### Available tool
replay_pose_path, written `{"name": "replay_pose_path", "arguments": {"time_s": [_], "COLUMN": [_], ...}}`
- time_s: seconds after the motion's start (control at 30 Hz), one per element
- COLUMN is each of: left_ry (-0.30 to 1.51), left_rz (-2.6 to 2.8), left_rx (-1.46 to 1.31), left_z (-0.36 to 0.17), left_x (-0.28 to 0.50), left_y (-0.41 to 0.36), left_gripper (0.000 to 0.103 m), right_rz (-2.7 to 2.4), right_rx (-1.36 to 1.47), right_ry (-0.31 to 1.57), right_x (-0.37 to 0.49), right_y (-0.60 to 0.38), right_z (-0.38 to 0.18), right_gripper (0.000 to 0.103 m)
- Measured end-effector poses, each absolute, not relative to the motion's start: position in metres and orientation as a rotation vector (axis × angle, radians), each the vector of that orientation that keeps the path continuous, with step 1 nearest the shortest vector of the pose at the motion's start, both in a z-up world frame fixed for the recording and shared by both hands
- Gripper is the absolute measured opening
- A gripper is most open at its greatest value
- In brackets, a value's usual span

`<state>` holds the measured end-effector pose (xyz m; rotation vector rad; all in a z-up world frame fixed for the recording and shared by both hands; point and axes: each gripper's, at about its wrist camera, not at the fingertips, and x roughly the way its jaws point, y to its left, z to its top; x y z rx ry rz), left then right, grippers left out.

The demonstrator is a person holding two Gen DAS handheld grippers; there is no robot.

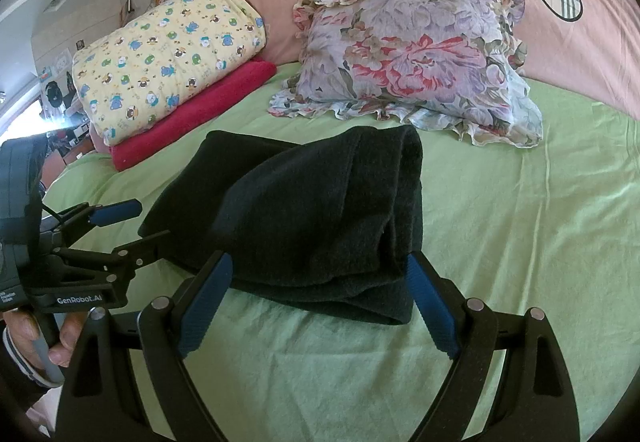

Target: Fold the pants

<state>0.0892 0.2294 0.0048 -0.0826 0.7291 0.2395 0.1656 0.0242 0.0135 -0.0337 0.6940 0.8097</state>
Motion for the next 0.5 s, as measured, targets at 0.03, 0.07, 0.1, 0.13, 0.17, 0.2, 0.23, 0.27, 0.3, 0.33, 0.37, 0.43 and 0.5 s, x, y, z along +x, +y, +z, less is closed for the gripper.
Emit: {"name": "replay_pose_path", "arguments": {"time_s": [0.03, 0.07, 0.1, 0.13, 0.17, 0.2, 0.23, 0.27, 0.3, 0.33, 0.37, 0.43, 0.5], "left_ry": [0.730, 0.730, 0.729, 0.729, 0.730, 0.729, 0.729, 0.730, 0.730, 0.729, 0.729, 0.727, 0.725], "left_rz": [0.236, 0.236, 0.238, 0.236, 0.236, 0.239, 0.240, 0.237, 0.238, 0.239, 0.236, 0.237, 0.237], "left_rx": [-0.083, -0.084, -0.083, -0.083, -0.083, -0.083, -0.084, -0.085, -0.084, -0.083, -0.084, -0.082, -0.082], "left_z": [0.0047, 0.0047, 0.0048, 0.0047, 0.0047, 0.0047, 0.0047, 0.0048, 0.0049, 0.0050, 0.0049, 0.0057, 0.0063], "left_x": [0.0891, 0.0896, 0.0896, 0.0897, 0.0897, 0.0899, 0.0896, 0.0900, 0.0906, 0.0904, 0.0906, 0.0909, 0.0915], "left_y": [0.2292, 0.2296, 0.2296, 0.2296, 0.2295, 0.2297, 0.2296, 0.2300, 0.2303, 0.2302, 0.2305, 0.2316, 0.2319], "left_gripper": [0.086, 0.086, 0.086, 0.086, 0.086, 0.086, 0.086, 0.086, 0.086, 0.086, 0.086, 0.086, 0.086], "right_rz": [0.811, 0.811, 0.811, 0.812, 0.811, 0.808, 0.809, 0.809, 0.808, 0.808, 0.809, 0.808, 0.809], "right_rx": [-0.034, -0.035, -0.034, -0.032, -0.032, -0.032, -0.031, -0.031, -0.031, -0.032, -0.031, -0.030, -0.029], "right_ry": [0.694, 0.694, 0.693, 0.693, 0.693, 0.694, 0.693, 0.693, 0.693, 0.692, 0.692, 0.692, 0.691], "right_x": [0.1657, 0.1658, 0.1659, 0.1656, 0.1663, 0.1661, 0.1668, 0.1674, 0.1669, 0.1669, 0.1677, 0.1674, 0.1675], "right_y": [0.0242, 0.0243, 0.0242, 0.0241, 0.0244, 0.0241, 0.0243, 0.0247, 0.0245, 0.0244, 0.0246, 0.0245, 0.0244], "right_z": [0.0134, 0.0135, 0.0138, 0.0132, 0.0135, 0.0140, 0.0146, 0.0154, 0.0154, 0.0153, 0.0160, 0.0159, 0.0157], "right_gripper": [0.088, 0.088, 0.088, 0.088, 0.088, 0.088, 0.088, 0.088, 0.088, 0.088, 0.088, 0.088, 0.088]}}
